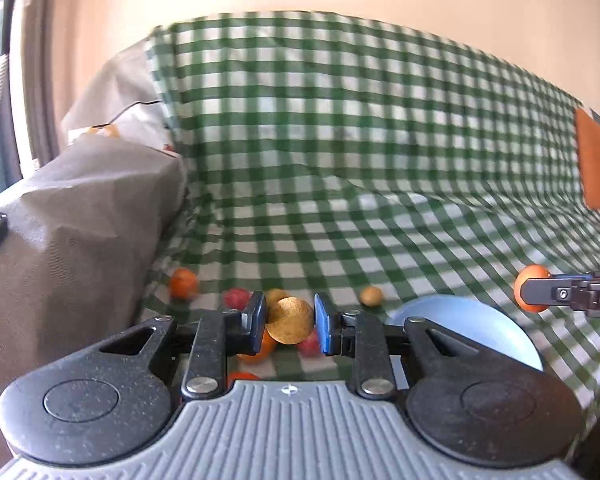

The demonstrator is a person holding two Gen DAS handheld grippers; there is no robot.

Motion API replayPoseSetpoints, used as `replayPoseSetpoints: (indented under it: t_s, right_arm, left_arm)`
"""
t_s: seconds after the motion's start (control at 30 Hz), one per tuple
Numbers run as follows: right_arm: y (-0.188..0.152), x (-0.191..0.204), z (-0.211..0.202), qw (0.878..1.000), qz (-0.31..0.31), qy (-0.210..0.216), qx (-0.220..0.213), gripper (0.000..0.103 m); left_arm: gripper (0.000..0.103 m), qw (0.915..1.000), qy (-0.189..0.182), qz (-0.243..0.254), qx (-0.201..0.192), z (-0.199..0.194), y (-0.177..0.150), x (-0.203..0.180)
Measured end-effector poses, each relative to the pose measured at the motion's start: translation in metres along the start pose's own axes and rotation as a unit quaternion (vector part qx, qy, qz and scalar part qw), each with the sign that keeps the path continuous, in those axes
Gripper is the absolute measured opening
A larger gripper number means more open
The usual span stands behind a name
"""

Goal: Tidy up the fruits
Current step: 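Carry the tan fruit and the mandarin over the light blue plate, then open the left gripper to drop the tan fruit while the right gripper releases the mandarin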

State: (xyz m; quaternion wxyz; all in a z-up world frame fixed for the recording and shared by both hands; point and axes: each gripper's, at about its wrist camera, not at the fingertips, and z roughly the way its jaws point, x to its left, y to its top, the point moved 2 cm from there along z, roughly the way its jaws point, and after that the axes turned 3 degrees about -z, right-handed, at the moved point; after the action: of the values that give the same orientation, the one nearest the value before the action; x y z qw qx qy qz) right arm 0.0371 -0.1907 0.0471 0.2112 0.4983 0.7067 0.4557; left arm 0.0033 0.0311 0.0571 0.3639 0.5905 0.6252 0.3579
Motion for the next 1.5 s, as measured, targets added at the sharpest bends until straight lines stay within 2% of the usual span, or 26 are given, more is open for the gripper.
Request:
replayPoseSetpoints:
  t_s: [0.17, 0.27, 0.37, 0.43, 0.6, 0.77, 1.0, 1.5]
  right_arm:
    - [-0.028, -0.035, -0.009, 0.999, 0.039, -0.032, 0.016, 0.037]
    - [-0.035, -0.049, -0.014, 0.998, 0.043, -0.048, 0.020, 0.037]
    - [-0.039, -0.057, -0.013, 0.997, 0.050, -0.056, 0.025, 0.037]
    - [-0.038, -0.057, -0.010, 0.997, 0.056, -0.054, 0.025, 0.037]
    - [-0.037, -0.053, -0.006, 0.998, 0.051, -0.043, 0.023, 0.037]
    - [-0.038, -0.049, 0.002, 0.998, 0.043, -0.042, 0.031, 0.037]
    - [-0.039, -0.050, 0.008, 0.997, 0.039, -0.047, 0.039, 0.037]
    - [-0.041, -0.045, 0.014, 0.998, 0.017, -0.047, 0.049, 0.037]
  left_arm:
    - [0.028, 0.9990, -0.036, 0.016, 0.022, -0.004, -0.022, -0.032]
    - [0.028, 0.9971, -0.051, 0.048, 0.029, -0.002, -0.033, -0.050]
    - [0.028, 0.9944, -0.054, 0.085, 0.030, 0.002, -0.041, -0.062]
    - [0.028, 0.9936, -0.055, 0.093, 0.035, 0.007, -0.043, -0.063]
    - [0.028, 0.9929, -0.060, 0.090, 0.048, 0.017, -0.048, -0.068]
    - [0.028, 0.9924, -0.082, 0.068, 0.060, 0.023, -0.052, -0.072]
    - [0.028, 0.9909, -0.103, 0.066, 0.057, 0.024, -0.053, -0.077]
    - [0.028, 0.9876, -0.116, 0.092, 0.054, 0.023, -0.058, -0.086]
